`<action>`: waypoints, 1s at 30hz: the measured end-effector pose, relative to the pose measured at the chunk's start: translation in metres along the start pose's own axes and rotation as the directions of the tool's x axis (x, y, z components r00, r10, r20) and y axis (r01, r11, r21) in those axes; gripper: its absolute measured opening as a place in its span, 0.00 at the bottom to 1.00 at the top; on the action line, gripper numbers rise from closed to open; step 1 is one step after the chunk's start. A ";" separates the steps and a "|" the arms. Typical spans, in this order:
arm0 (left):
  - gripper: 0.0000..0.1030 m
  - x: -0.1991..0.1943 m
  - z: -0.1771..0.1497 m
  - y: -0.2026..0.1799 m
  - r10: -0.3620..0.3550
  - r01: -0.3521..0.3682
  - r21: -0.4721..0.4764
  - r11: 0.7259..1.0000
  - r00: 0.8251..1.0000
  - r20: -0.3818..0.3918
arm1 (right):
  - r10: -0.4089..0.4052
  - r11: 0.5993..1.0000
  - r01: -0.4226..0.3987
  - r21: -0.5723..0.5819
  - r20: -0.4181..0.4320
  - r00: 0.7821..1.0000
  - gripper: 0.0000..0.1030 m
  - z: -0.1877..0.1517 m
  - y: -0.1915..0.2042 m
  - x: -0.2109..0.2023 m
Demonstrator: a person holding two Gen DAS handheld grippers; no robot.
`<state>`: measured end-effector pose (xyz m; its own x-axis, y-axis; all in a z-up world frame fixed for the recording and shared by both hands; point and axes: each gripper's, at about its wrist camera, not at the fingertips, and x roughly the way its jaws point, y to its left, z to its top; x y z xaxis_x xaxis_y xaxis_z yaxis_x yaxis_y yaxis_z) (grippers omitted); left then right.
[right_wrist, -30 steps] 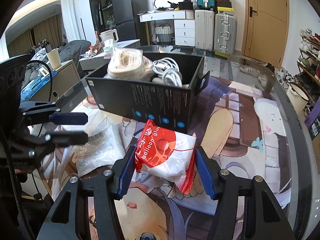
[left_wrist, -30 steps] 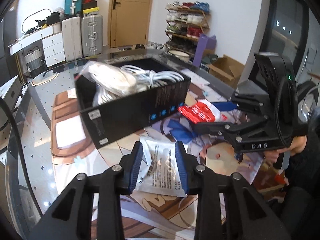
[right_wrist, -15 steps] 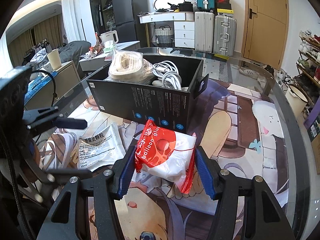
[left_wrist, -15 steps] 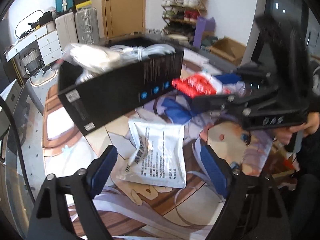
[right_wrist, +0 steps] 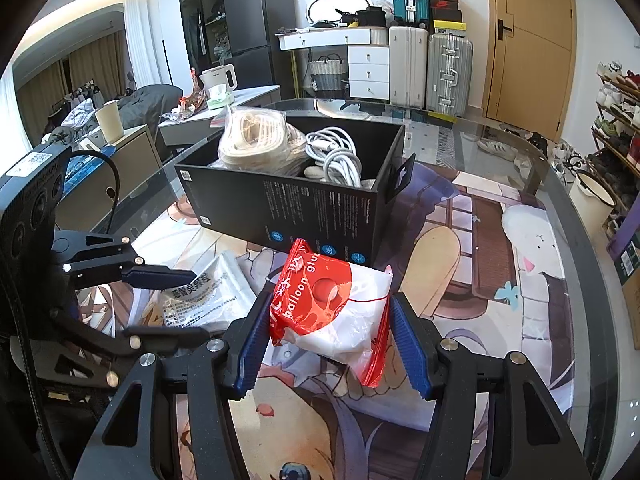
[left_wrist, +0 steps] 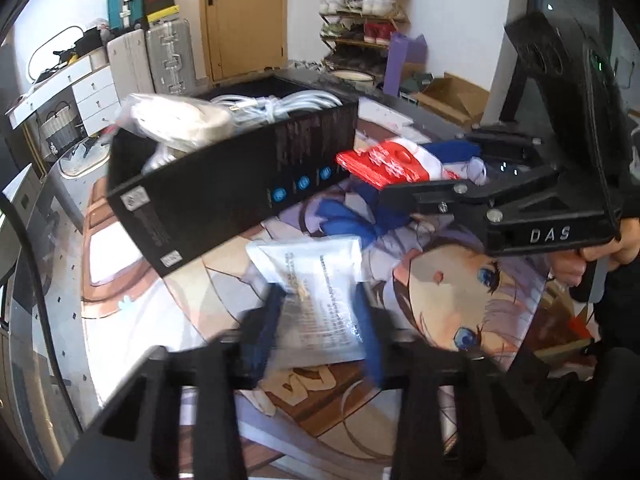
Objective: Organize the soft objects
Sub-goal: 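Grasp the white printed packet with the left gripper while the right gripper holds the red packet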
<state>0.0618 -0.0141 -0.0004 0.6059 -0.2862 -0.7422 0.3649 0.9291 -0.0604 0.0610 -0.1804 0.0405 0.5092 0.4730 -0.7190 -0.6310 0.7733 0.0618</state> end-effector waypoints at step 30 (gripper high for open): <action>0.54 0.026 0.008 -0.034 0.066 -0.067 -0.012 0.998 0.996 -0.068 | -0.009 1.000 0.009 0.021 0.019 1.000 0.58 0.003 -0.007 -0.008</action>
<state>0.0706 -0.0550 -0.0121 0.5794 -0.2080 -0.7881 0.3153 0.9488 -0.0186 0.0633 -0.1880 0.0478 0.5259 0.4739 -0.7063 -0.6139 0.7862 0.0705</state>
